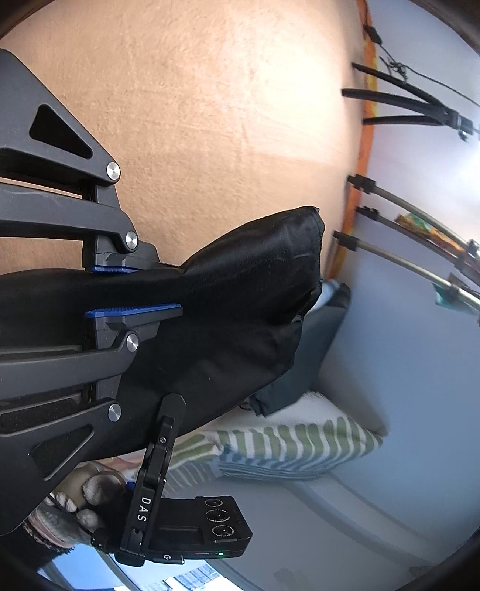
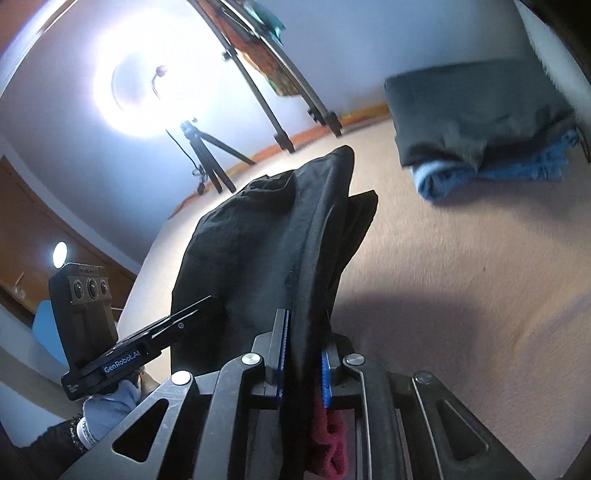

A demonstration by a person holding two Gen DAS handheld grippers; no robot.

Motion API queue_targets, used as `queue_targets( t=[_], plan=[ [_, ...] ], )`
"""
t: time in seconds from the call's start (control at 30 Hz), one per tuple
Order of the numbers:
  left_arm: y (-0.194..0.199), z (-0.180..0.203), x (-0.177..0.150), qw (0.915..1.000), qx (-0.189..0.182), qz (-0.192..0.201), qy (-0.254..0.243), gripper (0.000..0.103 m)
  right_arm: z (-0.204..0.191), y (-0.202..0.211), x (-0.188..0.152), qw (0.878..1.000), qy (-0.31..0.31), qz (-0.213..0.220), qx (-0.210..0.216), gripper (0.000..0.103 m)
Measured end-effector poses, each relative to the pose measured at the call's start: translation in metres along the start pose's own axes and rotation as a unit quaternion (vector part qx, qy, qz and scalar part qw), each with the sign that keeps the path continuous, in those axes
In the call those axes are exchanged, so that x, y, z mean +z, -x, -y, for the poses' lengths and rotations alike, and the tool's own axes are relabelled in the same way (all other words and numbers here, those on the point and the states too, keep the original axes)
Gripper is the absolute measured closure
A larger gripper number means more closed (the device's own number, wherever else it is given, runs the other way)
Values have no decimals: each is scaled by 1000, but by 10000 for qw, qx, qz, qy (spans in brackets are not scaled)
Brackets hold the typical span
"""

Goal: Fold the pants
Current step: 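Lift and carry the bundle with both grippers toward the clothes stack by the pillow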

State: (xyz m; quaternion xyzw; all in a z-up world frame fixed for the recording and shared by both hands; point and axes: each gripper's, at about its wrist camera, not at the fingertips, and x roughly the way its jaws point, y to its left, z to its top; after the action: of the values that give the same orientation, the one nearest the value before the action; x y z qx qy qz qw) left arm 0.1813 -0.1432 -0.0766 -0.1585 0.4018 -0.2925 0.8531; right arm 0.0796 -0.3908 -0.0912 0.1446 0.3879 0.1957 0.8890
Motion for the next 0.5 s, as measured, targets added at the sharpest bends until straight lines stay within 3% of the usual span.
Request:
queue_targets(
  t=[0.27, 0.5],
  plan=[
    [-7, 21, 26, 9996, -182, 145, -160, 92, -3, 29, 20, 9995, 103, 294, -75, 91],
    [-30, 59, 65, 9974, -325, 302, -560, 92, 14, 59, 59, 9974, 198, 609, -314, 91]
  ],
)
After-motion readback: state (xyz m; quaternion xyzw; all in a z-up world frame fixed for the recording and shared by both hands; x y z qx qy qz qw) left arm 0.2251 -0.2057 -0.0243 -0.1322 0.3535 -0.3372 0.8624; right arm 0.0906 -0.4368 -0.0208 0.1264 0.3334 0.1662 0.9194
